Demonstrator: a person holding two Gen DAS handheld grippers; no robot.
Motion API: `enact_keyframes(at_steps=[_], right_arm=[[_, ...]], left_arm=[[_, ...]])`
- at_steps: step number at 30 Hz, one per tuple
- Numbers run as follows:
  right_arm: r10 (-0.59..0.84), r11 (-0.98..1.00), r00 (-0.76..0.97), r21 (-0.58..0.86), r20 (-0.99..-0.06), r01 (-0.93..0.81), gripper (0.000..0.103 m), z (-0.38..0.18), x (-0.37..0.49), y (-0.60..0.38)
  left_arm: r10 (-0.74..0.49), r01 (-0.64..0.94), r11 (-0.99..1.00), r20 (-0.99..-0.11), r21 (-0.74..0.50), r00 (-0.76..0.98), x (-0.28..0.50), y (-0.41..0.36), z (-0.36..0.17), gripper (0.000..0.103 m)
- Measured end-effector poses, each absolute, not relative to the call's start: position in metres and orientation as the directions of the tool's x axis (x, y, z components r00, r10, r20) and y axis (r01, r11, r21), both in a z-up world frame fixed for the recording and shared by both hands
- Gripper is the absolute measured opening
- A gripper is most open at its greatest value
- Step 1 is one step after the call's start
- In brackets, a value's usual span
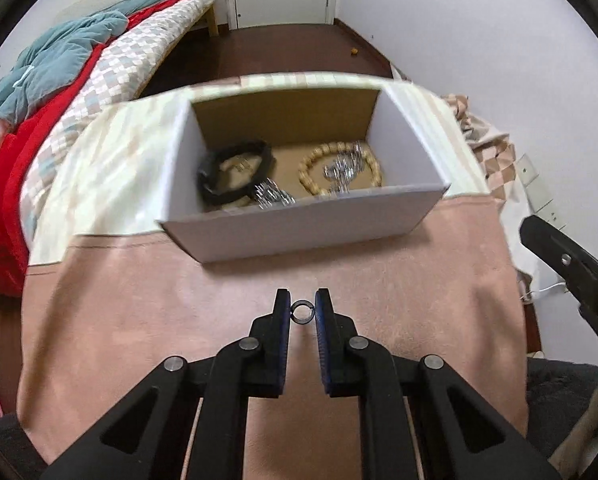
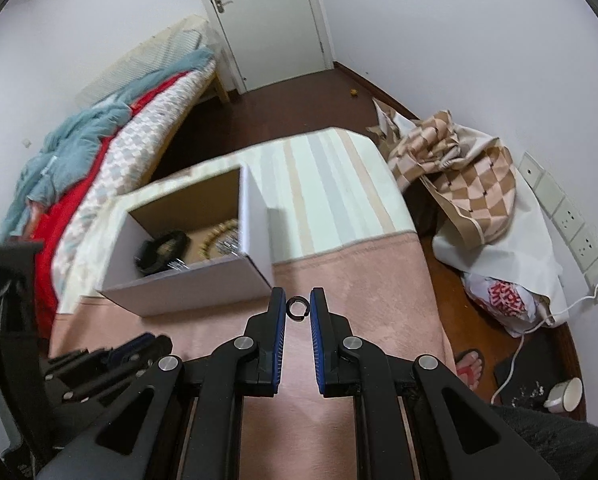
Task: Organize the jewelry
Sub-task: 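Carry both rings into the white box and open both grippers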
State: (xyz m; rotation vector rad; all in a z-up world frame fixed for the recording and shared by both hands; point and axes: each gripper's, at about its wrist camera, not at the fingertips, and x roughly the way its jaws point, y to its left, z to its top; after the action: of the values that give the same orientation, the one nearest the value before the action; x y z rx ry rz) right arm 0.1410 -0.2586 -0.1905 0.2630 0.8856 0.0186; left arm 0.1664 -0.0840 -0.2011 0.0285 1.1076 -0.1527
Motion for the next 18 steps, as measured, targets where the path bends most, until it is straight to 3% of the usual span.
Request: enact_keyframes(at_steps=[8,18], right_arm=[[0.28,0.944,0.624,0.328,-0.73,-0.039,0.013,-0.152,0.188,-0.233],[0.348,0.937,0.406,0.318,-0.845,-0.144,0.013,-0.193,0.286,-0.196]], left_arm=[[-0.161,0.122,0.986,-0.857,-0.115,0.489,0.21,-0.056,-0.144,0.01],[-0.157,0.055,0.988,-0.913,-0.147,0.376,0.291,-0.028,-0.173,0.011]])
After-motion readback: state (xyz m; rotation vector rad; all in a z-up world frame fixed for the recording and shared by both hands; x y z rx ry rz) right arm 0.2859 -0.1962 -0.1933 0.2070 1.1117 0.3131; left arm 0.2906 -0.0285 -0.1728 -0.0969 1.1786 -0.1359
